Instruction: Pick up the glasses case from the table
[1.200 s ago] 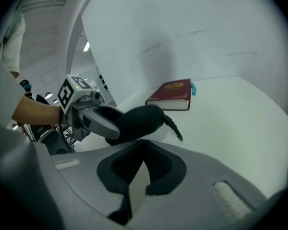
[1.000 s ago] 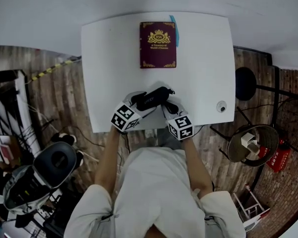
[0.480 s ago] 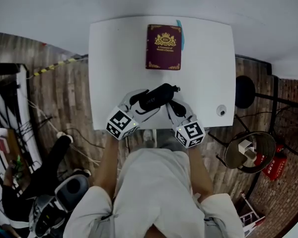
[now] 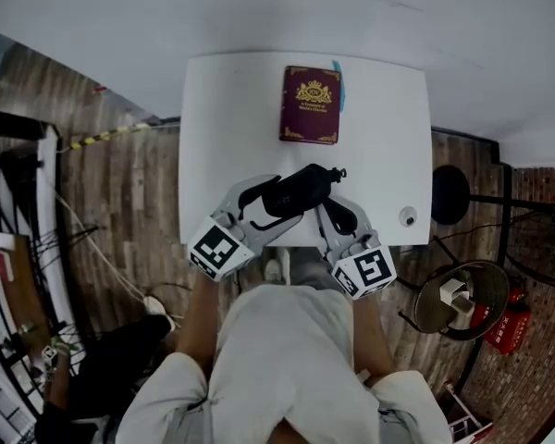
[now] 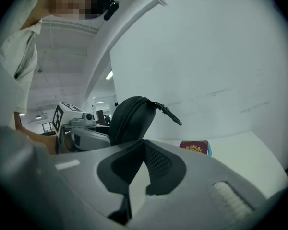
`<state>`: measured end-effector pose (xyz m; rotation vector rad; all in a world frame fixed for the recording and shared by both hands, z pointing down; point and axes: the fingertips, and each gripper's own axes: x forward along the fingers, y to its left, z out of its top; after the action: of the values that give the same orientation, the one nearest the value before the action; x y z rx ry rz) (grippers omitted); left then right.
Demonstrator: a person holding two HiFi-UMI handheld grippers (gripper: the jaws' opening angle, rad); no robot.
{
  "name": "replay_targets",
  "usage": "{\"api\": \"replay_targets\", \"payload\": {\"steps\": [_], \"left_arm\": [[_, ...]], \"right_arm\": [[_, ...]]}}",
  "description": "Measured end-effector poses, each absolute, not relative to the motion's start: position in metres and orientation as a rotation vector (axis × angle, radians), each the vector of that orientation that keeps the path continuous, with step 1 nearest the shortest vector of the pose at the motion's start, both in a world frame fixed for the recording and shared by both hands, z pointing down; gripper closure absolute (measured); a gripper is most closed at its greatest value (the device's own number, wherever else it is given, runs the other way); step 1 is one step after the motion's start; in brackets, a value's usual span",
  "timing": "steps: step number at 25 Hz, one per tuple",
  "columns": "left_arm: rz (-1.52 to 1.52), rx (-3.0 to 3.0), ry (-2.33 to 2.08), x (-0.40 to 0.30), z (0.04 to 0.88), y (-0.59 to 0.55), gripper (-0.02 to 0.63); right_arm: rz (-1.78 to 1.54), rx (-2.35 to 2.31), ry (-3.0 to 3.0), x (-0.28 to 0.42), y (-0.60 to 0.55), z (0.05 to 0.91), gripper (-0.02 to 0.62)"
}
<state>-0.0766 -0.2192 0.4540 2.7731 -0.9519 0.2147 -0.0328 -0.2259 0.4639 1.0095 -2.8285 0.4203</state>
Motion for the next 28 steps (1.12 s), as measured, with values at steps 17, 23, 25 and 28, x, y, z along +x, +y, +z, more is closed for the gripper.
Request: {"api": "replay_targets", "payload": {"steps": [17,23,25,28], "left_arm": [[0.169,2.893,-0.980,-0.076,0.412,-0.180,0.288],[0.153,2.897,-0.992,-0.076,0.407,-0.173,0.288],[0.150,2.902,-0.998,-0.077,0.403,-0.164,0.288],[0.143,2.903,-1.006,-0.078,0.402,-0.155,0.290]], "right_arm": [[0.310,1.044,-2.867,-0.034,-0.189,0.424,0.592],[0.279,1.039,-2.865,-0.034,-0.183,0.420,0.592],[0.266,1.036,-2.869,-0.035,-0.174,0.416,0.592],[0.262,1.032,-2.867,-0.035,-0.165,0.415,0.592]]}}
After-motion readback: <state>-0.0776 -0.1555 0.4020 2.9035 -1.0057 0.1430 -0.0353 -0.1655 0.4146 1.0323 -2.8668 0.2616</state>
